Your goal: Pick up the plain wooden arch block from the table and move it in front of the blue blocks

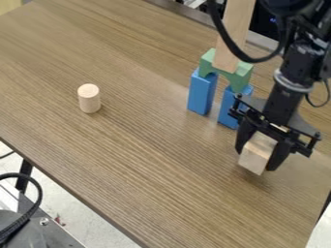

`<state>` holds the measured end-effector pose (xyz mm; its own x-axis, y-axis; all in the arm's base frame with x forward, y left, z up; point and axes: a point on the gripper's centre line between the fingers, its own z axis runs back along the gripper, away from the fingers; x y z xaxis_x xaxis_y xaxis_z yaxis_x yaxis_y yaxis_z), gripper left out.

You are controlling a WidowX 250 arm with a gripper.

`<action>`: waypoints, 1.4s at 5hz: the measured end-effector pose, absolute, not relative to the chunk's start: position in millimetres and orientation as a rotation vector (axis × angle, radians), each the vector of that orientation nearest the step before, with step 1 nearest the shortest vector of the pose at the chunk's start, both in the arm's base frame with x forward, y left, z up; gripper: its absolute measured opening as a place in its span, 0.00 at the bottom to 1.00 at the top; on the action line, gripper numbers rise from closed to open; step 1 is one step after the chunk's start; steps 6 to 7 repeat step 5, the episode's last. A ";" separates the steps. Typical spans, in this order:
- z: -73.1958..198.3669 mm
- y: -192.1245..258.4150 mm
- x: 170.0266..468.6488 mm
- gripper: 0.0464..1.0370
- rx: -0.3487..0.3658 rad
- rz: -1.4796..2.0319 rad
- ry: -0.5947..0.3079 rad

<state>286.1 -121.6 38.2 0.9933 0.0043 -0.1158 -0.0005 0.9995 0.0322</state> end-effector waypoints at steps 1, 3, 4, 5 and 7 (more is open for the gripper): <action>27.1 -123.0 284.6 0.56 0.060 -0.012 0.115; 22.7 -123.4 287.8 0.90 0.086 -0.067 0.073; 26.6 -123.9 288.2 0.97 0.072 -0.080 0.063; 44.8 -121.5 293.2 0.96 0.046 -0.092 0.018; 44.8 -121.5 293.2 0.96 0.046 -0.092 0.018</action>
